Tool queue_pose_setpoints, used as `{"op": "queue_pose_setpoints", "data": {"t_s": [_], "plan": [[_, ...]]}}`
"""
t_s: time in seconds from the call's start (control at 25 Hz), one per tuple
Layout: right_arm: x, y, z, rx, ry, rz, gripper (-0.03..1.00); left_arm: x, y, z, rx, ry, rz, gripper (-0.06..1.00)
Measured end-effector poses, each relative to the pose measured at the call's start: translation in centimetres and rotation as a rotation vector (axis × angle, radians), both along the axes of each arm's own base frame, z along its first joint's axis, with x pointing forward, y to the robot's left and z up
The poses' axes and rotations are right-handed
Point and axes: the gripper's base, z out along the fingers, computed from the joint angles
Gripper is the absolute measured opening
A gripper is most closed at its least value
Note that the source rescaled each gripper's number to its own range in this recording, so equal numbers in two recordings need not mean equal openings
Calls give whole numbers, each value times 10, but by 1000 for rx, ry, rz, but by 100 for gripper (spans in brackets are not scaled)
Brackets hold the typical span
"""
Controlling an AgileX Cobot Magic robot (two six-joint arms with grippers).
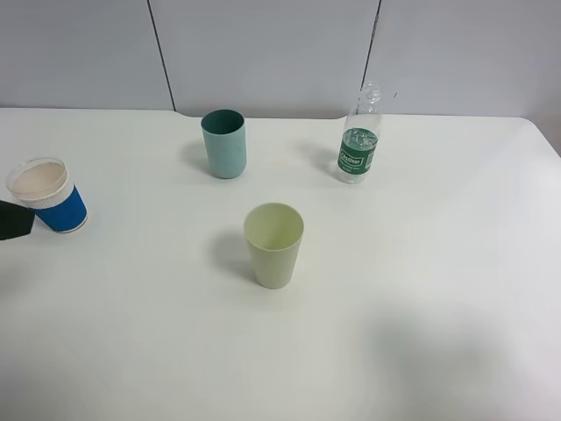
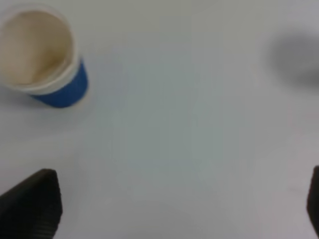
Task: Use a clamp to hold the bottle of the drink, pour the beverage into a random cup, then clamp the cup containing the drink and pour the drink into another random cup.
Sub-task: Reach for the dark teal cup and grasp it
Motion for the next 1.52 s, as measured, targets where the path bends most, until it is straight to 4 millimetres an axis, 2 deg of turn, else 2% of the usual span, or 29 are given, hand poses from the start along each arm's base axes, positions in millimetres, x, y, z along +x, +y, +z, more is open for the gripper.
{"op": "queue_pose_setpoints", "data": {"t_s": [0.2,0.56,0.88,1.52], "plan": [[0,0,0,0,0,0,100,18,-16,-12,27,44,-87,100],[0,0,0,0,0,0,100,59,-39,-48,71,115,-141,100],[0,0,0,0,0,0,100,88,-49,-72,69,74,-122,100],[0,0,0,0,0,0,100,132,-60,-114,54,-72,-88,100]]}}
